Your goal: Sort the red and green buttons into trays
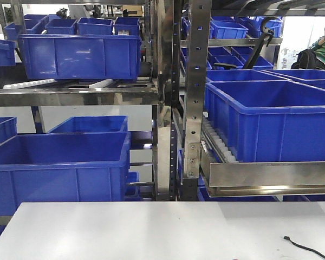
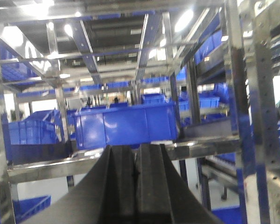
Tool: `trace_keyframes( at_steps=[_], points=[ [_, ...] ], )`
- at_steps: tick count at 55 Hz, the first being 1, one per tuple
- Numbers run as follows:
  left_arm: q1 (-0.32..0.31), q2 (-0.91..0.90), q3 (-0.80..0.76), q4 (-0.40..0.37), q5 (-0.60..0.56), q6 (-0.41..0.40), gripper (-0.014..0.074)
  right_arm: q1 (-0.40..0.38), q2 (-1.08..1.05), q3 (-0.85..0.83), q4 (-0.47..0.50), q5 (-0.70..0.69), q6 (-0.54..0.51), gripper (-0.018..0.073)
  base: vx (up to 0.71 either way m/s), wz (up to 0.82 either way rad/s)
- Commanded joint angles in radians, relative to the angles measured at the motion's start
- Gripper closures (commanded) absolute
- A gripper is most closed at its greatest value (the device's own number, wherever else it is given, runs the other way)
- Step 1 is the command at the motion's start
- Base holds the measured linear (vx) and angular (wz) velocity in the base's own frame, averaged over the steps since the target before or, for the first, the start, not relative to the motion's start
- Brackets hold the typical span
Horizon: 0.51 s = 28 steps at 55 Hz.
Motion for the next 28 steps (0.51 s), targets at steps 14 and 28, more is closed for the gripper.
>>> trace_keyframes(
  at_steps=[14,28],
  points=[
    [-0.003,0.177,-0.056,-0.004,-0.050,0.000,0.0554,0.000,0.155,-0.054,0.014,-0.010,-0.010,0.0512,0.00,0.00],
    [-0.003,0.182,-0.056,-0.004,-0.044,0.000,0.0279,0.000,0.155,-0.054,0.038,0.047,-0.010,0.0139,0.00,0.00]
  ],
)
